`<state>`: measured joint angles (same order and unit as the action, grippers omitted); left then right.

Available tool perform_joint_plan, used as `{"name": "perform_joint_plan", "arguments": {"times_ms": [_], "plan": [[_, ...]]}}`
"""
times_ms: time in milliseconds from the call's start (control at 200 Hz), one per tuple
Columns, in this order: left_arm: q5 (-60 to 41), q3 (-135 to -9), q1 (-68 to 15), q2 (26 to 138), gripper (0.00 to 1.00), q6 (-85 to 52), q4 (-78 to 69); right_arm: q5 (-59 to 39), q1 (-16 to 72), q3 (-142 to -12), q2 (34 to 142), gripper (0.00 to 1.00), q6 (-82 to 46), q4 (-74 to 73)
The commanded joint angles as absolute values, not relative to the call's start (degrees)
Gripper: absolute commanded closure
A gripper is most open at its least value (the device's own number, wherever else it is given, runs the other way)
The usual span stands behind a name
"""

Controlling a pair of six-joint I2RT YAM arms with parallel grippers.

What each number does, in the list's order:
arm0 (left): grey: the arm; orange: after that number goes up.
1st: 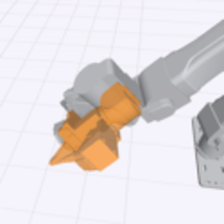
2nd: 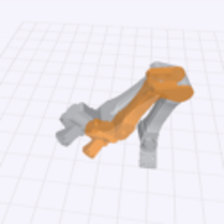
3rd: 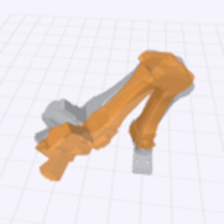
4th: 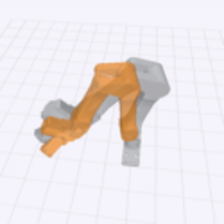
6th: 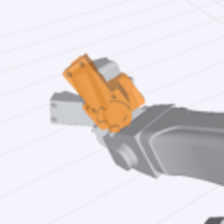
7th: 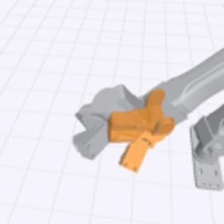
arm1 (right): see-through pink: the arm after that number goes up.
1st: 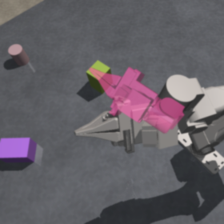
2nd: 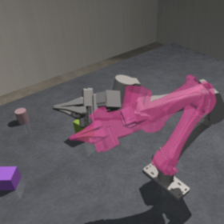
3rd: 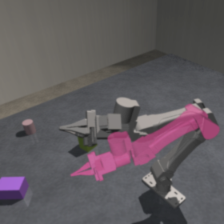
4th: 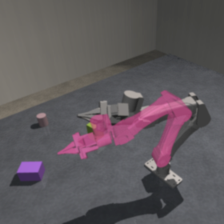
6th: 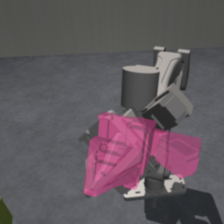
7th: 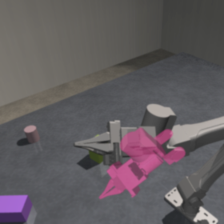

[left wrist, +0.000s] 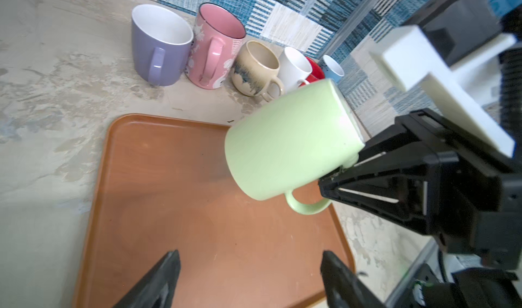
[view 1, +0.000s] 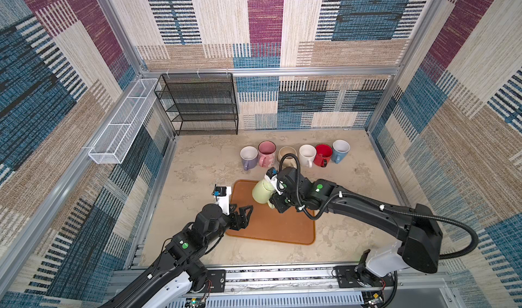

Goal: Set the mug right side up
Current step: 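Lift the green mug off the tray toward the left gripper with the right gripper, then close the left gripper on the green mug's rim beside the right gripper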

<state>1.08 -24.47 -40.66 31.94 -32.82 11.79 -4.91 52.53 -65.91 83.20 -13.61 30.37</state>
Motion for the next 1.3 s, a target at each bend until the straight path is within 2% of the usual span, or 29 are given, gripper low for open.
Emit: {"name": "perform_joint_plan", "arguments": {"times_ms": [0,296,506,786,1072,1292], "plan": [[-3.35,-23.20,-40.68,30.38,0.17,-33.37,5.13,-9.96,51.35,-64.01,79.24,1.00,-11.88,18.16],[-10.01,-18.36,-40.60,25.87,0.17,-34.88,-5.55,-24.09,44.68,-55.99,69.49,1.00,-13.21,4.92],[-15.94,-16.67,-40.34,27.60,0.18,-35.91,-14.81,-33.01,41.69,-52.03,66.08,1.00,-15.46,-3.30],[-23.14,-17.13,-40.16,34.67,0.29,-37.40,-26.49,-43.30,38.61,-48.83,65.30,1.00,-20.62,-14.21],[-23.29,-17.76,-40.02,36.38,0.30,-37.19,-31.21,-49.76,37.79,-47.39,65.86,1.00,-23.24,-20.29],[-24.87,-18.33,-39.91,37.77,0.35,-37.34,-34.46,-53.85,37.78,-45.38,66.38,1.00,-26.16,-25.98]]}}
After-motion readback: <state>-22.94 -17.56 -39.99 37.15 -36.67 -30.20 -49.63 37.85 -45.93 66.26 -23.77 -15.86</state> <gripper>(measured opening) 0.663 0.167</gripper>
